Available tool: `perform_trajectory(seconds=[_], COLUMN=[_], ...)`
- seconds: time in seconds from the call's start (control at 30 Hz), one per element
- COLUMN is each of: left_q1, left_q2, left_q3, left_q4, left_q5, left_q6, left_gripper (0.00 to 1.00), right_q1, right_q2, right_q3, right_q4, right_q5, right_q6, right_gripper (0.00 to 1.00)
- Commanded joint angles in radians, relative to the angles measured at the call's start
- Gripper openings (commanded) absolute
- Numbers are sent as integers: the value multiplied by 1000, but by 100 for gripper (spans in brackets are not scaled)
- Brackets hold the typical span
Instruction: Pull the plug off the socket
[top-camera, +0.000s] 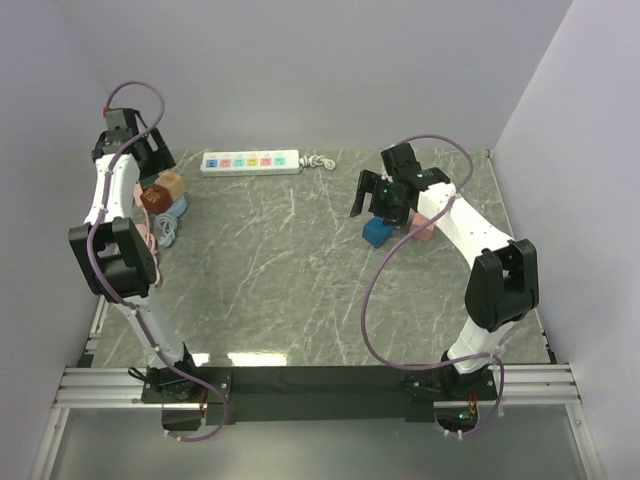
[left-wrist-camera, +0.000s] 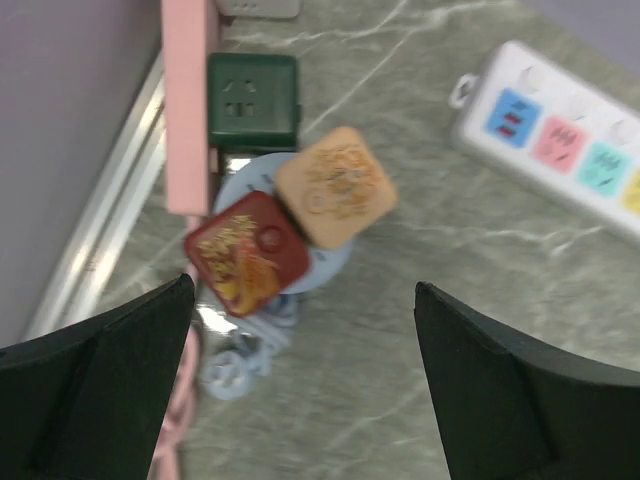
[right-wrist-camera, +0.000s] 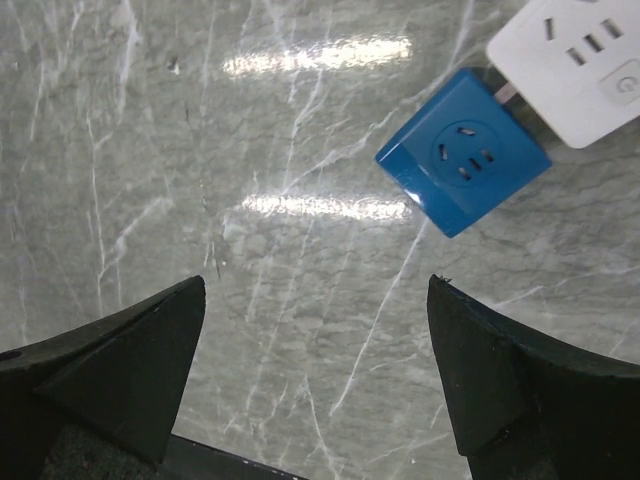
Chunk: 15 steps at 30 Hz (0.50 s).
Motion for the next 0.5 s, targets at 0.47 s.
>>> perform_trajectory(seconds=[0.47], left_q1=[81], left_q2=[138], left_q3=[-64], left_q4=[24], left_q5=[178], left_q6=[282], left_gripper=[91], right_q1=[38], right_q2=[-13], right_q3=[29], right_q4=[-2], right_q5=[-19], right_q6=[-29], right_gripper=[98])
